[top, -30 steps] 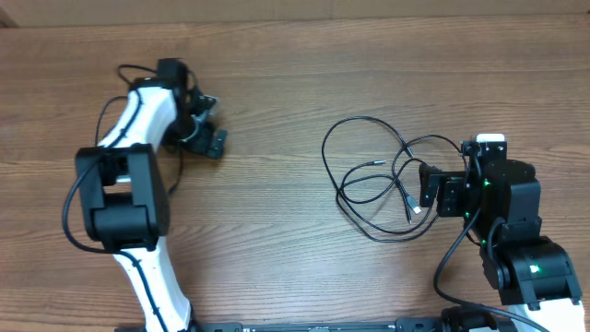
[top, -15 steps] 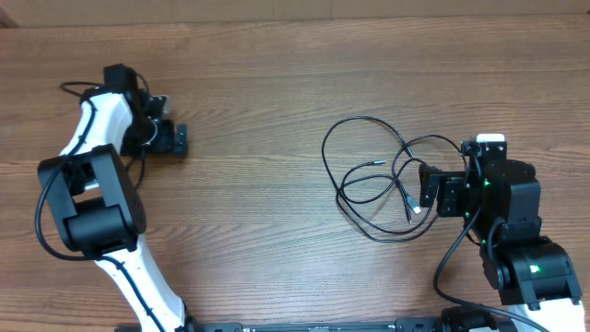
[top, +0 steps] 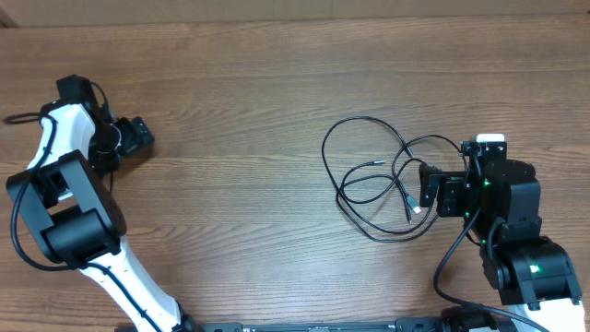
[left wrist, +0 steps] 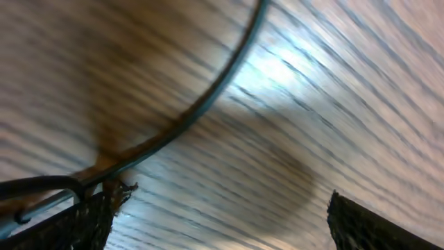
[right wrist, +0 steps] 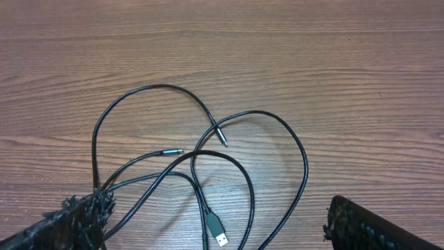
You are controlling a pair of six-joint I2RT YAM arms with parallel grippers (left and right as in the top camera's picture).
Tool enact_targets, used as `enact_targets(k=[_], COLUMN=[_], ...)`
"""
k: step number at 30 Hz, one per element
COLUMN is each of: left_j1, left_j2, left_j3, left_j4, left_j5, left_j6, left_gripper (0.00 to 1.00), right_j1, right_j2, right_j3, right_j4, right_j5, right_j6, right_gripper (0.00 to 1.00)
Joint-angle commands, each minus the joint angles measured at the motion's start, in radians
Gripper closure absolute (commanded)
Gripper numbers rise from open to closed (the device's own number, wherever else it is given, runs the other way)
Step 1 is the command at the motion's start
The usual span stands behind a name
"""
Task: Untangle cables
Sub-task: 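Move the left gripper back toward the remaining cables on the left side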
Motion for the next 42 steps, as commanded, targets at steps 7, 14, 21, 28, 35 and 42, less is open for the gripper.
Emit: enact_targets(k=[7,14,21,28,35,42], left_j1=[0.044,0.043,0.043,0.045,0.045,0.045], left_j2=[0.026,0.026,0.026,0.026,0.02,-0.004], left_j3=[-0.034,-0.033,-0.033,-0.031,-0.031,-0.03], left_j4=[0.013,0.024,0.035,0.038,0.033,0.037], left_j5=[-0.023,-0.199,-0.261,-0.34,-0.422,-0.442], left_j6=[-0.285,-0.303,-0.302,-0.306,-0.306,-0.306], left_gripper=[0.0,0.01,0.0,0.0,0.01,0.0], right_j1=[-0.002,-0.002,-0.002,-0.002,-0.002,-0.002], right_j2=[-0.003,0.001,0.045,0.092,0.092,0.092], right_j3=[0.021,0.021,0.021,0.021,0.021,0.021], right_j4=[0.002,0.003,0.003,0.011,0.021,0.021], right_j5=[-0.002,-0.002,-0.021,-0.021,-0.021,-0.021], right_j6=[0.008,0.008,0.008,0.008,0.008,0.008], right_gripper=[0.0,0.0,0.0,0.0,0.0,0.0])
